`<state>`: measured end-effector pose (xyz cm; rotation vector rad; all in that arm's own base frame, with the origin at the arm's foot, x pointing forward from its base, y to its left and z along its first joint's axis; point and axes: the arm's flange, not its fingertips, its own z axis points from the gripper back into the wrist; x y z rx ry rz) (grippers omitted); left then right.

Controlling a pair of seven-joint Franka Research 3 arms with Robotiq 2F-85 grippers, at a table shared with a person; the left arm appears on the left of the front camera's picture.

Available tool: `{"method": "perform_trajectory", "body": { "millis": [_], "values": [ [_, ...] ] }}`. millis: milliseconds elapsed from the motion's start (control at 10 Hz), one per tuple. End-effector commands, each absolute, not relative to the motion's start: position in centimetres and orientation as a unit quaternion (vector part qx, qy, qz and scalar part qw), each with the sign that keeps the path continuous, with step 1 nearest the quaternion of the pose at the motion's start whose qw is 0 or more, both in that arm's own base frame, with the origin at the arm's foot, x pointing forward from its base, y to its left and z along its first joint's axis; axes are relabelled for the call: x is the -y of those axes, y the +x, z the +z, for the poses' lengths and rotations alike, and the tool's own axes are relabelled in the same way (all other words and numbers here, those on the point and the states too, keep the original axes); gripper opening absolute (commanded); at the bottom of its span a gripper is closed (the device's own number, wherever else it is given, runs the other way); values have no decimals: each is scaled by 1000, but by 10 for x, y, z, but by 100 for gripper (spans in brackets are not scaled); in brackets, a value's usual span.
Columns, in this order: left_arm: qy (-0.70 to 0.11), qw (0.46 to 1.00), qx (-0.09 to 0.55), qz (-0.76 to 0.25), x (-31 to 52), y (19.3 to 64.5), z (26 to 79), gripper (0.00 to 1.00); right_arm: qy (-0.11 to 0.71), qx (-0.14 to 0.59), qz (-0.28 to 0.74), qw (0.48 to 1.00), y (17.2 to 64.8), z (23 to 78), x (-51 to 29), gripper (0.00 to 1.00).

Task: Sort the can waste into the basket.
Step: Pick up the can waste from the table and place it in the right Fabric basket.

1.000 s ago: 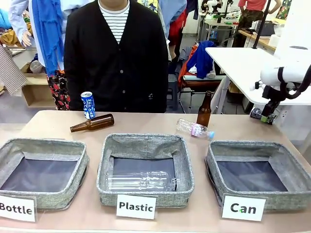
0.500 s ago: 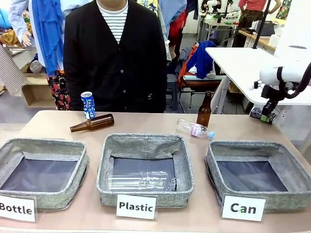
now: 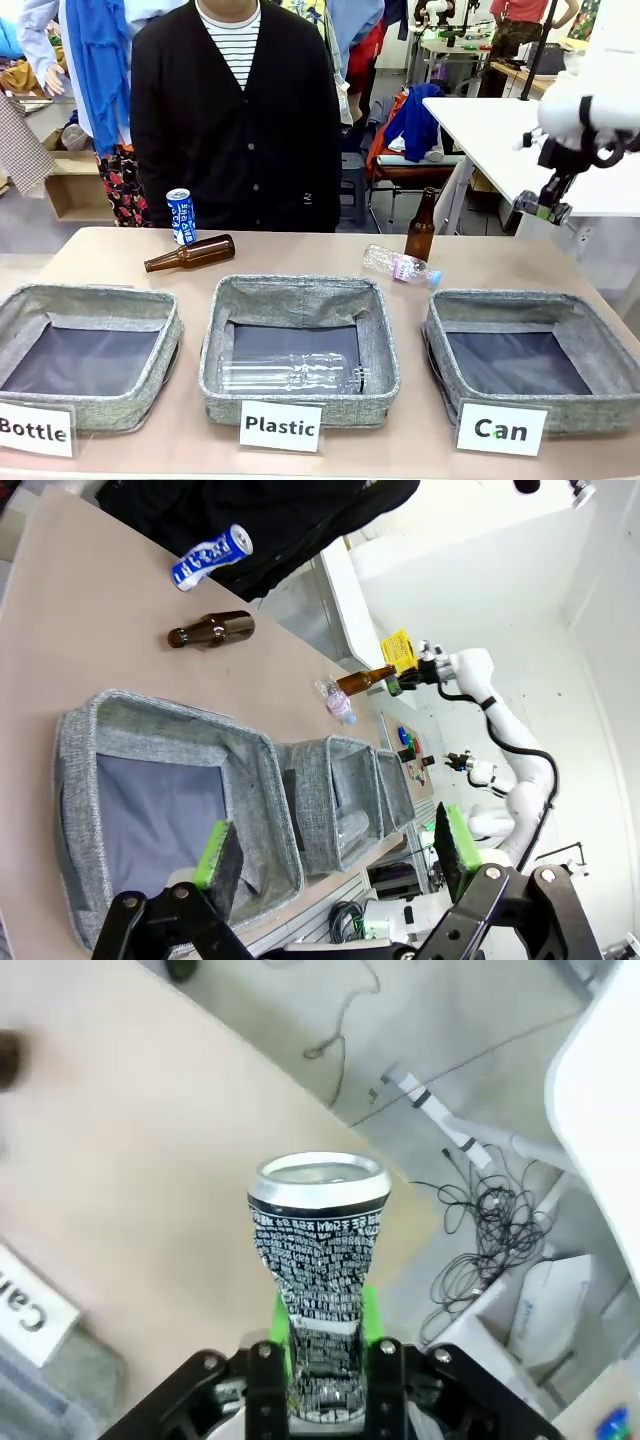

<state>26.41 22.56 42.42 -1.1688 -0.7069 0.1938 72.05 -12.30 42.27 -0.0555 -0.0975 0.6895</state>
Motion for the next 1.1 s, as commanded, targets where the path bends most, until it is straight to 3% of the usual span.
{"method": "perform_trajectory", "body": {
  "millis": [0, 100, 500, 700, 1000],
  "values": [
    [-543, 764, 339, 82, -226, 265, 425, 100, 30, 38, 383, 923, 594, 463, 81, 18],
    [-543, 764, 339, 82, -226, 265, 425, 100, 58, 34, 495, 866, 546, 475, 69, 18],
    [-543, 764, 339, 82, -226, 265, 425, 100, 59, 65, 609, 788, 417, 445, 36, 18],
    [-543, 764, 339, 82, -226, 265, 425, 100, 28, 97, 627, 772, 392, 427, 38, 18],
    [-543, 764, 339, 82, -226, 265, 425, 100, 34, 90, 639, 763, 390, 420, 46, 18]
  ]
}}
